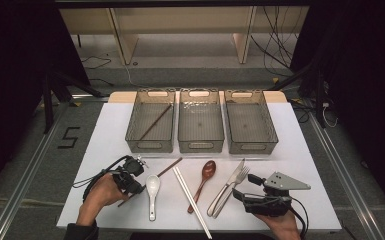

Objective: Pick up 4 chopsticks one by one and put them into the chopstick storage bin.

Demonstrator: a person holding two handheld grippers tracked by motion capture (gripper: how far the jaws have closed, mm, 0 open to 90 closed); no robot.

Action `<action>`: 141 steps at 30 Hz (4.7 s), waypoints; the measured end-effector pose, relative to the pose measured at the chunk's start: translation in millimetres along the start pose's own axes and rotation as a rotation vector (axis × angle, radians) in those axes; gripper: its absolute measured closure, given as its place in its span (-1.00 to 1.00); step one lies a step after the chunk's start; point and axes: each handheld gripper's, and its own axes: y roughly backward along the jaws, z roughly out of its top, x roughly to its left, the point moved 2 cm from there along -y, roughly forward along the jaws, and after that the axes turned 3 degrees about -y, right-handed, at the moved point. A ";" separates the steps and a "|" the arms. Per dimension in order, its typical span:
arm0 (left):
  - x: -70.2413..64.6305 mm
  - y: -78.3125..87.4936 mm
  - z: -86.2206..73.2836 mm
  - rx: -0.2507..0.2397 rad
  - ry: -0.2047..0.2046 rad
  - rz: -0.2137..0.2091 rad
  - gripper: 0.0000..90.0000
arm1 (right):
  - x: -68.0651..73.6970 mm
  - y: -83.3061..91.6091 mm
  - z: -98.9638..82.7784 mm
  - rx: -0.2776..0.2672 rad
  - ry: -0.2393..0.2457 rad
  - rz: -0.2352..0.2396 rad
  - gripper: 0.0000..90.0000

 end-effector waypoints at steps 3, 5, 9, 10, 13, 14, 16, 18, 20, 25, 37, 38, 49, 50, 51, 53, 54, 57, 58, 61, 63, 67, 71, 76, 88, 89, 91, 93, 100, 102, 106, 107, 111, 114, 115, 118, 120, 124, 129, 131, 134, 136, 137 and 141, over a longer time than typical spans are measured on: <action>-0.9 -1.5 0.5 0.003 -0.006 0.007 0.74 | 0.0 0.0 -0.1 0.002 -0.001 0.000 -0.44; -0.7 -1.8 0.5 0.003 -0.007 0.008 0.78 | -0.1 0.0 -0.1 0.001 -0.001 -0.001 -0.44; -0.9 -1.9 0.6 0.001 -0.007 0.008 0.86 | 0.0 -0.1 -0.2 0.002 0.002 0.000 -0.44; -0.8 -2.0 0.4 -0.003 -0.004 0.006 0.86 | 0.1 -0.1 -0.2 0.001 0.001 0.000 -0.44; 0.5 -1.9 -0.4 -0.011 -0.011 0.002 0.88 | 0.1 -0.1 -0.2 0.001 0.002 0.000 -0.44; 0.8 -1.8 -0.7 -0.013 -0.010 0.001 0.88 | 0.3 -0.1 -0.1 0.002 -0.001 0.001 -0.44; 1.1 -1.9 -1.2 -0.024 -0.015 0.000 0.89 | 0.1 -0.2 -0.1 0.001 0.002 0.000 -0.44; 2.1 -1.5 -1.0 -0.031 -0.020 0.017 0.89 | 0.2 -0.1 -0.1 0.002 0.000 0.001 -0.44; 4.3 -1.2 -1.7 -0.030 -0.022 0.015 0.89 | 0.0 0.1 -0.1 0.001 -0.001 0.000 -0.44; 9.5 2.6 -4.6 -0.056 -0.012 0.022 0.90 | -0.2 0.4 -0.2 0.002 -0.004 0.000 -0.44; 10.6 21.2 -6.6 -0.086 -0.024 0.037 0.90 | -0.1 0.4 -0.2 0.003 -0.005 0.000 -0.44; 10.4 22.9 -6.5 -0.087 -0.027 0.033 0.90 | 0.0 0.4 -0.1 0.002 -0.004 0.000 -0.44; 4.8 50.8 -2.2 -0.177 -0.037 0.028 0.89 | -0.2 0.1 -0.3 0.002 -0.005 0.000 -0.44; 4.4 52.7 -1.7 -0.188 -0.034 0.028 0.89 | -0.3 0.0 -0.4 0.003 -0.005 -0.001 -0.44; 4.5 54.7 -1.2 -0.197 -0.034 0.028 0.89 | -0.3 0.0 -0.4 0.003 -0.005 -0.001 -0.44; 4.5 57.4 -0.2 -0.214 -0.026 0.029 0.89 | -0.4 -0.2 -0.4 0.002 -0.002 -0.001 -0.44; 4.9 58.5 0.9 -0.229 -0.024 0.030 0.89 | -0.3 -0.2 -0.5 0.002 -0.002 -0.001 -0.44; 6.0 60.2 3.1 -0.260 -0.010 0.021 0.89 | -0.1 -0.5 -0.7 0.005 -0.005 0.000 -0.44; 7.0 60.8 3.9 -0.270 -0.001 0.021 0.89 | -0.1 -0.4 -0.7 0.004 -0.004 0.000 -0.44; 10.2 64.5 6.9 -0.310 0.023 0.021 0.89 | -0.2 -0.4 -0.8 0.006 -0.008 -0.002 -0.44; 12.4 67.2 9.0 -0.331 0.032 0.022 0.89 | -0.4 -0.6 -1.0 0.007 -0.009 -0.002 -0.44; 19.0 70.0 15.2 -0.360 0.059 0.028 0.89 | -0.3 -0.7 -1.1 0.009 -0.012 -0.002 -0.44; 24.1 69.3 19.3 -0.377 0.076 0.030 0.89 | -0.6 -0.5 -1.2 0.008 -0.013 -0.003 -0.44; 34.0 69.6 24.0 -0.392 0.103 0.028 0.89 | -0.9 -0.5 -1.1 0.007 -0.014 -0.003 -0.44; 58.5 80.3 44.1 -0.432 0.137 0.064 0.89 | -0.8 -0.8 -1.3 0.007 -0.015 -0.001 -0.44; 60.7 80.9 46.3 -0.432 0.137 0.068 0.89 | -0.8 -0.7 -1.2 0.006 -0.015 -0.001 -0.44; 64.9 81.7 50.5 -0.434 0.139 0.075 0.89 | -1.1 -0.7 -1.2 0.006 -0.015 -0.001 -0.44; 68.7 82.0 55.0 -0.432 0.137 0.079 0.89 | -1.1 -0.6 -1.2 0.006 -0.017 -0.001 -0.44; 76.7 84.5 70.7 -0.428 0.128 0.109 0.89 | -1.1 -1.0 -1.3 0.007 -0.016 0.000 -0.44; 79.4 85.7 75.3 -0.429 0.120 0.116 0.89 | -1.2 -0.9 -1.3 0.007 -0.016 0.001 -0.44; 86.8 85.3 83.4 -0.436 0.130 0.128 0.89 | -1.0 -0.8 -1.2 0.006 -0.015 0.001 -0.44; 89.4 84.5 85.6 -0.435 0.133 0.132 0.89 | -1.1 -0.8 -1.2 0.005 -0.015 0.001 -0.44; 98.2 82.1 92.1 -0.432 0.140 0.142 0.89 | -1.2 -0.7 -1.3 0.006 -0.017 0.003 -0.44; 104.2 80.3 96.1 -0.428 0.148 0.146 0.89 | -1.4 -0.6 -1.2 0.006 -0.018 0.003 -0.44; 106.1 79.8 97.4 -0.427 0.150 0.150 0.89 | -1.5 -0.6 -1.3 0.006 -0.018 0.003 -0.44; 110.7 78.5 100.7 -0.429 0.152 0.156 0.89 | -1.6 -0.7 -1.3 0.007 -0.018 0.003 -0.44; 113.8 77.9 102.8 -0.427 0.154 0.159 0.89 | -1.5 -0.9 -1.4 0.008 -0.018 0.003 -0.44; 119.8 76.2 106.3 -0.430 0.158 0.172 0.89 | -1.3 -1.4 -1.6 0.009 -0.016 0.005 -0.44; 129.1 69.8 108.2 -0.425 0.183 0.181 0.89 | -1.4 -1.7 -1.7 0.010 -0.015 0.007 -0.44; 132.3 67.4 108.4 -0.417 0.189 0.185 0.89 | -1.4 -1.7 -1.7 0.010 -0.018 0.007 -0.44; 135.5 63.3 108.9 -0.413 0.198 0.190 0.89 | -1.5 -1.9 -1.9 0.011 -0.018 0.008 -0.44; 136.6 60.6 108.9 -0.408 0.203 0.185 0.89 | -1.5 -2.0 -2.0 0.012 -0.018 0.009 -0.44; 137.0 59.3 108.8 -0.406 0.207 0.183 0.89 | -1.5 -2.1 -2.0 0.012 -0.018 0.009 -0.44; 136.5 55.0 108.2 -0.408 0.218 0.175 0.89 | -1.4 -1.9 -1.9 0.010 -0.017 0.009 -0.44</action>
